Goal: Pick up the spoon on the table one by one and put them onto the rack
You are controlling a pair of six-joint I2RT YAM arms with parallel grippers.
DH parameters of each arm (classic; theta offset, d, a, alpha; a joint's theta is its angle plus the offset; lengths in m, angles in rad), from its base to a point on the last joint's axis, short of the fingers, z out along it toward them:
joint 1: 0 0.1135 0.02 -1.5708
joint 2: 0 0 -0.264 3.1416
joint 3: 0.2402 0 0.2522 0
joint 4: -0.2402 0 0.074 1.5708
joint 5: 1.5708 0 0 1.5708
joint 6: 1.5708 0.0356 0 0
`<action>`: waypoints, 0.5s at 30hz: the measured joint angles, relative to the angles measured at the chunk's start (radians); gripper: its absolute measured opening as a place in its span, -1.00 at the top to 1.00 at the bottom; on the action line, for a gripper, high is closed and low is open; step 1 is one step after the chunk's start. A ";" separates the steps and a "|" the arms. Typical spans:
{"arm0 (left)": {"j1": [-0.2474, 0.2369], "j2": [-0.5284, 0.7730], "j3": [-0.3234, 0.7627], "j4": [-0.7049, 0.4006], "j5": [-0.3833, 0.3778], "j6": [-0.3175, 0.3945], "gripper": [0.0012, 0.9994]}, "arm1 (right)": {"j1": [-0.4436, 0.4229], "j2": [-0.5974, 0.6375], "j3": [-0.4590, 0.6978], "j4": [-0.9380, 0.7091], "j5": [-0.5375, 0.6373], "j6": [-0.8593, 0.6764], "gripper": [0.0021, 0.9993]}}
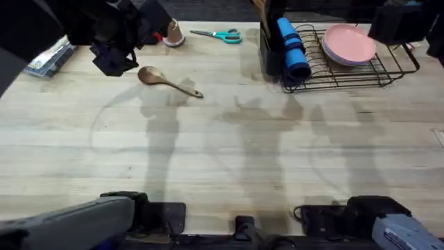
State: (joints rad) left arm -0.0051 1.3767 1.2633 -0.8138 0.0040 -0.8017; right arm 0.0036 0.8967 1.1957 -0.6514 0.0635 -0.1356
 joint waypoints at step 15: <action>0.000 0.197 0.000 0.051 0.000 0.000 -0.99 | 0.000 0.000 0.000 0.000 0.000 0.000 -0.99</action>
State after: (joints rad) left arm -0.0051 1.5735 1.2633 -0.7627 0.0040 -0.8021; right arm 0.0036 0.8967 1.1957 -0.6514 0.0635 -0.1356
